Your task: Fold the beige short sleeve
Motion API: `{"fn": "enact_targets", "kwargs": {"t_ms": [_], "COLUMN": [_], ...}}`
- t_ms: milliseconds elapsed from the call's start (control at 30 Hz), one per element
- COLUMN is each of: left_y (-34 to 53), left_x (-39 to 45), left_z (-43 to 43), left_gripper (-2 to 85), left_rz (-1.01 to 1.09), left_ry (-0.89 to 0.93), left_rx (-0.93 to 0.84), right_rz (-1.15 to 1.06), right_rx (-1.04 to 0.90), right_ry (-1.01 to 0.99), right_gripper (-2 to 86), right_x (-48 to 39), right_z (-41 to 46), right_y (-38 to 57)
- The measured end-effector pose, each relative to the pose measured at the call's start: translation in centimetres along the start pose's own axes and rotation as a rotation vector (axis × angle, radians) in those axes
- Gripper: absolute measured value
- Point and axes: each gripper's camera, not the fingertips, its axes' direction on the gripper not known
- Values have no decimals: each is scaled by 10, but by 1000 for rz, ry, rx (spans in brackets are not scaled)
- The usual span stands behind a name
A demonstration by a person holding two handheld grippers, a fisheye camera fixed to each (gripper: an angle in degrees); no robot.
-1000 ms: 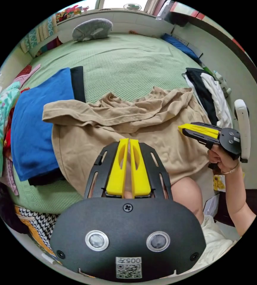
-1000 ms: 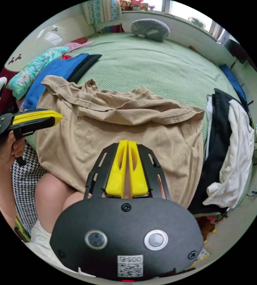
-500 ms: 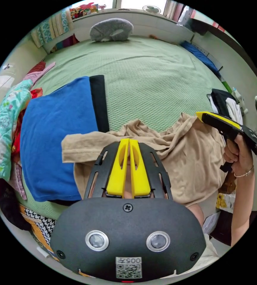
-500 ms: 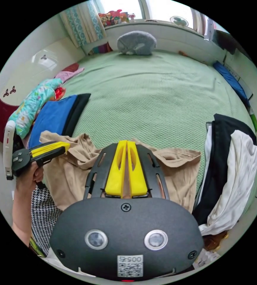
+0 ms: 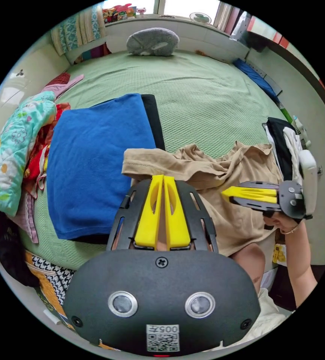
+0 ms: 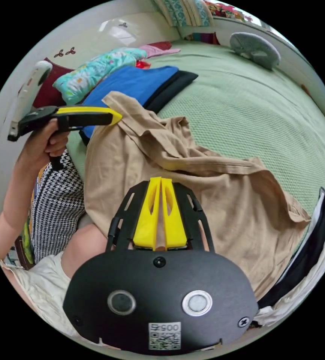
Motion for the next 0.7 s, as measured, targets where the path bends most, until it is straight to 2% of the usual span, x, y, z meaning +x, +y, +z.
{"fn": "enact_targets", "kwargs": {"t_ms": [133, 200, 333, 400, 567, 633, 700], "left_y": [-11, -19, -29, -34, -29, -26, -23], "left_x": [-12, -25, -38, -40, -36, -31, -25], "left_z": [-4, -9, -19, -21, -28, -28, -27], "left_gripper": [-2, -2, -3, -3, -5, -4, -4], "left_rz": [-35, -91, -133, -107, -67, -31, 10], "left_ry": [15, 19, -129, -133, -101, -80, -99], "left_rx": [11, 25, 42, 22, 45, 35, 21], "right_rz": [99, 224, 346, 316, 224, 209, 194], "right_rx": [1, -5, -35, -121, -149, -121, -8], "right_ry": [20, -51, -173, -280, -289, -303, -222], "right_gripper": [-11, -11, -11, -10, -9, -9, -8], "right_x": [11, 33, 61, 66, 60, 57, 49], "right_z": [5, -1, -11, -11, -29, -37, -54], "right_y": [-33, -50, -61, -64, -52, -45, -35]}}
